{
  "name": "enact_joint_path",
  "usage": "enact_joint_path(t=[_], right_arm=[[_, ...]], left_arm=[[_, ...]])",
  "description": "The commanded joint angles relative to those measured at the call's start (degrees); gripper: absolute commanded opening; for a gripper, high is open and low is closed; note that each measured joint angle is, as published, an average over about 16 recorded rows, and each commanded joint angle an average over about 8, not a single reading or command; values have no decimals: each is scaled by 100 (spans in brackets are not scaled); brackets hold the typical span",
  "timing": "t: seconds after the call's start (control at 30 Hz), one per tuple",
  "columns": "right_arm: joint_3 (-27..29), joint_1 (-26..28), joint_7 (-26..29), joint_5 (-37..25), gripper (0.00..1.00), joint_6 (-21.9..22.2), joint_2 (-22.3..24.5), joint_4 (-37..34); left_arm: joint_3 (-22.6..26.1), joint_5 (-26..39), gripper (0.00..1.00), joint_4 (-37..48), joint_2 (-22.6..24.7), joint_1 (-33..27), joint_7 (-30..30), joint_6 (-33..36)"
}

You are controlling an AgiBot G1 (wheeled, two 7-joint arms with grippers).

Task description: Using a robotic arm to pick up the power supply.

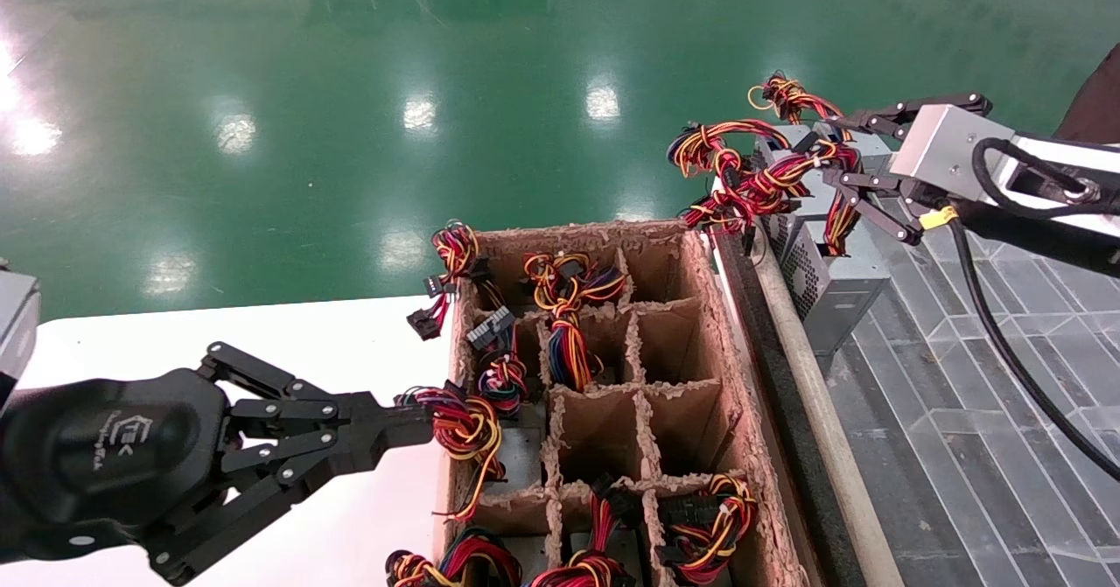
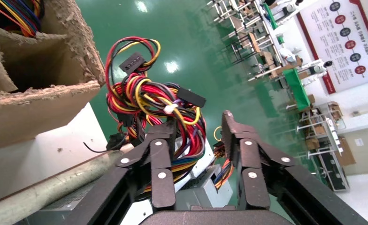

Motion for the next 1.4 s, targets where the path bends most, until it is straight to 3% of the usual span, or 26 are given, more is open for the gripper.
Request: enact_joint_path(t=[0.03,0.5,0.77,1.07,1.4], right_arm=[[-9,12,16,5,100,-32,3,14],[-156,283,459,-60,100,-510,52,81],[314,227,-27,684,100,-197,-4,109],[720,163,-613,1001,100,280,-61,48],[720,-26,-439,1507,100,-139,-49,13]], left_arm=[[0,0,0,0,0,0,0,0],[0,0,0,0,0,0,0,0],[0,0,0,0,0,0,0,0],[0,0,0,1,0,0,0,-1],[0,-1,0,2,-1,1,1,-2]])
